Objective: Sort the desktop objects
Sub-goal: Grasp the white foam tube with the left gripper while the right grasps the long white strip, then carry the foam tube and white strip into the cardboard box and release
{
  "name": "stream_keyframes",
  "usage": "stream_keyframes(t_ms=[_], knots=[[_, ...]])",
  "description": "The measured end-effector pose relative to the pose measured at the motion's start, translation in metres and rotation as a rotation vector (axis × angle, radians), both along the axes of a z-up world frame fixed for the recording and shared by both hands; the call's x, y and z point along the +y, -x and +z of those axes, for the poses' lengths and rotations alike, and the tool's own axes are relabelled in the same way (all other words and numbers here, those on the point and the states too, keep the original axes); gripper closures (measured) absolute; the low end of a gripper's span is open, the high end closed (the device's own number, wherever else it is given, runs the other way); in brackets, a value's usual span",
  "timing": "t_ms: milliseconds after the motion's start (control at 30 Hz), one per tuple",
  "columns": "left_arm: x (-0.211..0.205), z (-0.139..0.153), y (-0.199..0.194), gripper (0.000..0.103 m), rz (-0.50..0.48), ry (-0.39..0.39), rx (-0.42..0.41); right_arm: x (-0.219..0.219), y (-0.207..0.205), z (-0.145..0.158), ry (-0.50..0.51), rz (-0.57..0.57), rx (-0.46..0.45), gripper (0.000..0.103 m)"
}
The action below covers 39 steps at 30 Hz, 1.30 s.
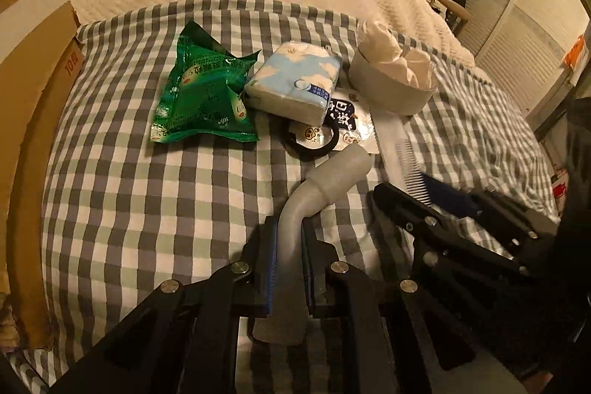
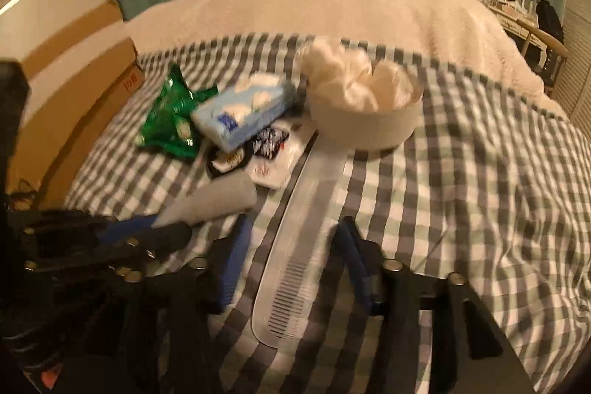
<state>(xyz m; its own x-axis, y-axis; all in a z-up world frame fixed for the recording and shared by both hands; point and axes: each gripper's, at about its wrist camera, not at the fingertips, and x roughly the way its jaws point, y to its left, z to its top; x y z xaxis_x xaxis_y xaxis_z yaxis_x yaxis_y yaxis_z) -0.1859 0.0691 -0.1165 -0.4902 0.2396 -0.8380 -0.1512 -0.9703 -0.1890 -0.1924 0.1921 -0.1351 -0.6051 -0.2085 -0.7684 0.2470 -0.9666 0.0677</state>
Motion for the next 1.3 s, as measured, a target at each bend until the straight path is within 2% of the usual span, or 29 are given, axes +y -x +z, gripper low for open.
stream_keyframes(t_ms=[33, 133, 200, 233, 367, 567, 667, 733, 900, 1067, 1167, 1300], knots=[[-0.003, 0.003, -0.001, 0.092, 0.0, -0.013, 0.002, 0.001, 0.001, -0.001, 0.006, 0.001, -0.007, 0.074], [-0.007, 0.01, -0.007, 0.092, 0.001, -0.051, 0.006, 0.008, 0.0, 0.002, 0.043, -0.004, -0.006, 0.08], [-0.007, 0.016, -0.011, 0.092, -0.013, -0.057, 0.018, 0.014, -0.002, 0.007, 0.067, -0.006, 0.005, 0.095], [-0.005, 0.018, -0.013, 0.092, -0.02, -0.052, 0.026, 0.016, -0.004, 0.01, 0.083, 0.0, 0.008, 0.1], [-0.001, 0.018, -0.01, 0.092, -0.028, -0.057, 0.024, 0.022, -0.009, 0.016, 0.099, -0.005, -0.005, 0.1], [0.0, 0.005, 0.002, 0.092, -0.017, -0.074, -0.018, 0.024, -0.008, 0.008, 0.178, -0.002, -0.053, 0.1], [0.007, -0.008, 0.002, 0.092, -0.031, -0.015, -0.018, 0.022, -0.006, 0.002, 0.2, -0.004, -0.072, 0.099], [0.008, -0.009, 0.002, 0.092, -0.035, -0.011, -0.007, 0.019, -0.003, -0.005, 0.208, -0.005, -0.088, 0.099], [-0.002, 0.001, -0.002, 0.093, -0.008, -0.08, -0.004, 0.018, -0.003, -0.002, 0.221, -0.003, -0.088, 0.099], [-0.002, 0.022, -0.019, 0.093, -0.035, -0.119, 0.047, 0.033, -0.01, 0.013, 0.283, -0.029, -0.072, 0.099], [-0.006, 0.024, -0.025, 0.093, -0.03, -0.128, 0.037, 0.04, -0.019, 0.023, 0.305, -0.035, -0.05, 0.1], [-0.015, 0.025, -0.029, 0.093, 0.019, -0.176, 0.001, 0.049, -0.034, 0.024, 0.33, -0.052, -0.079, 0.1]])
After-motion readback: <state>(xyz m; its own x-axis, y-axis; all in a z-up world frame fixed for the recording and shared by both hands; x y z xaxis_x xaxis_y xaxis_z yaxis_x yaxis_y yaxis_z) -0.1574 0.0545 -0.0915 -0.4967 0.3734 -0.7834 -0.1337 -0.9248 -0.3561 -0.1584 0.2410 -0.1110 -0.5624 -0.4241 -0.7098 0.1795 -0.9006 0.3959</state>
